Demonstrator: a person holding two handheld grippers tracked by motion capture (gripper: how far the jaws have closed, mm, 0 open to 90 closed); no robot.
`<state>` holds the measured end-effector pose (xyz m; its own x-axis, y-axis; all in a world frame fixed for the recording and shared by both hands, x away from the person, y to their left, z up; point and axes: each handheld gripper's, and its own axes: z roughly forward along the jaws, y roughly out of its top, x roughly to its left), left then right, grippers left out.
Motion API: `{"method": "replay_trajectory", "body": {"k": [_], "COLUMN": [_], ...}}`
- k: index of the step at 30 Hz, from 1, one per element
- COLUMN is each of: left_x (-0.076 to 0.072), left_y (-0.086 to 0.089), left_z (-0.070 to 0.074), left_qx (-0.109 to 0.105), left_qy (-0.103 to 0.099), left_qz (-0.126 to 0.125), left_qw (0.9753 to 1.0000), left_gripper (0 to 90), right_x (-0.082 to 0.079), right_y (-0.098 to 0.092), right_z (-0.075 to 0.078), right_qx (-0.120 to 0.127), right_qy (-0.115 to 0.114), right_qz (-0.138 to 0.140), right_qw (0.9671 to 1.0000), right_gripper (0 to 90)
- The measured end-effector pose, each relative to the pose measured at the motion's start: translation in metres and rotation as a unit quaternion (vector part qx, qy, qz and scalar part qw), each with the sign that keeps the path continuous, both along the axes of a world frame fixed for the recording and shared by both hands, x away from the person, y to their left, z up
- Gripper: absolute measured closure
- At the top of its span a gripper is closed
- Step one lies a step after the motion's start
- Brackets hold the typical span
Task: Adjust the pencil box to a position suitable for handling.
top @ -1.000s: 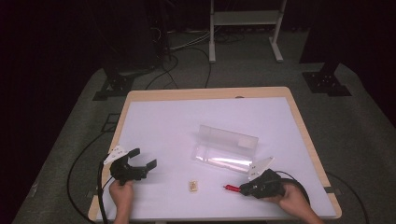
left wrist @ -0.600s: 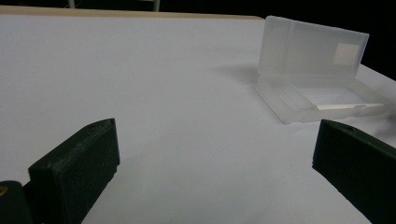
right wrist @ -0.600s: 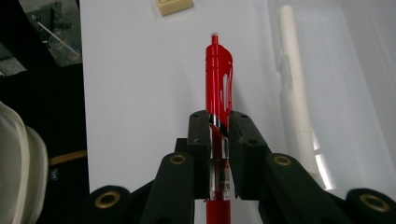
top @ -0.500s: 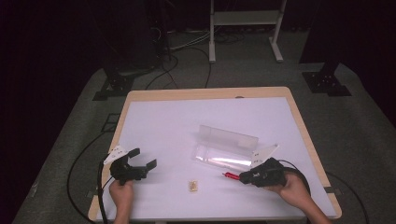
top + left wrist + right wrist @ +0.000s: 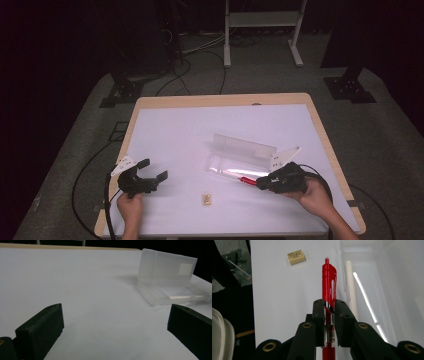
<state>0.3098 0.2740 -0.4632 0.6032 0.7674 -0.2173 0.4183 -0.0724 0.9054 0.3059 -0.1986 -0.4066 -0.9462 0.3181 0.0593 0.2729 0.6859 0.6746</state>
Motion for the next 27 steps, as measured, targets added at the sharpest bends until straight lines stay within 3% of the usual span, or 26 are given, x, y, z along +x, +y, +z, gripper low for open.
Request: {"method": "replay_trajectory", "body": {"k": [27], "left_x": [-0.001], "left_y": [-0.001], "left_z": [0.000], "left_qx": [0.002], "left_qy": [-0.001], "left_qz": [-0.001], "left_qw": [1.0000], "left_gripper": [0.0], "right_x": [0.022], "right_y": [0.011], "right_z": [0.016], "right_qx": [-0.010], "right_qy": [-0.008], "right_qz": [-0.006], "right_qw": [0.9999], "right_gripper": [78.6]}}
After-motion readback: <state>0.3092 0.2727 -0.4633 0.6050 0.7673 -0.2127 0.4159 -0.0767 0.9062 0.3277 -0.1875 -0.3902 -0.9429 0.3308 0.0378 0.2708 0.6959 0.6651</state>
